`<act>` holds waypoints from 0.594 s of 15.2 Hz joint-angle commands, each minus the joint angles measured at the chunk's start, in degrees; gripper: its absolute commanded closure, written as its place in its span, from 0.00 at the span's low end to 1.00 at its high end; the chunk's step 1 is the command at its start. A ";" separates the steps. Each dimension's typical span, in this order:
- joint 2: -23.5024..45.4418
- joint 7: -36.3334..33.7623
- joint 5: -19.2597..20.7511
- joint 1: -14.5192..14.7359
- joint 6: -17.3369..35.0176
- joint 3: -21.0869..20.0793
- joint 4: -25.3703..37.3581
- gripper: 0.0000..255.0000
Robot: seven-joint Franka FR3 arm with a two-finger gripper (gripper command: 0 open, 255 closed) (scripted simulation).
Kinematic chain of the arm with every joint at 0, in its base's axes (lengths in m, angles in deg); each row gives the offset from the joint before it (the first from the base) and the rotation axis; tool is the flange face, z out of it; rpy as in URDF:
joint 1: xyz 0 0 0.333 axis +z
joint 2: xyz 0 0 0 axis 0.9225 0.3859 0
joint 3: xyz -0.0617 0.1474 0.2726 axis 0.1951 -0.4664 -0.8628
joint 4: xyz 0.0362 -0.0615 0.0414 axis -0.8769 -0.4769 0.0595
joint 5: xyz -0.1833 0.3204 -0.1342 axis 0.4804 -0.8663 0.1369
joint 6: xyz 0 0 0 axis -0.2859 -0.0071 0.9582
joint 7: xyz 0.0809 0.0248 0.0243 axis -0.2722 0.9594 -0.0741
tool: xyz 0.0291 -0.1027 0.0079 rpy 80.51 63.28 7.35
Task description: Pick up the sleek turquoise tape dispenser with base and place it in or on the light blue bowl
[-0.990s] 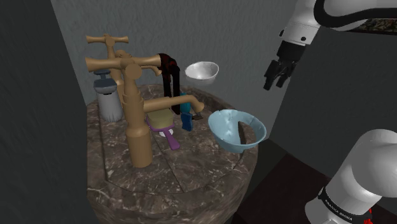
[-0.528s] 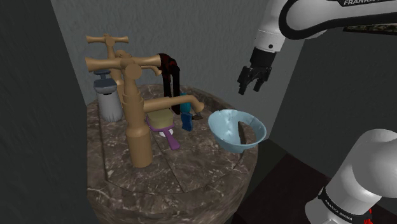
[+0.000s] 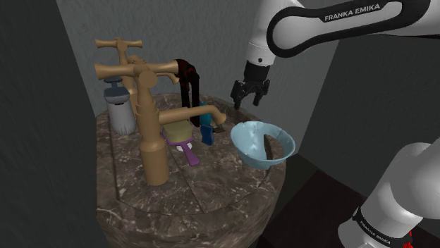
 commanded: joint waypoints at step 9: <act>20.86 -12.55 8.25 1.80 2.70 -5.25 16.97 0.00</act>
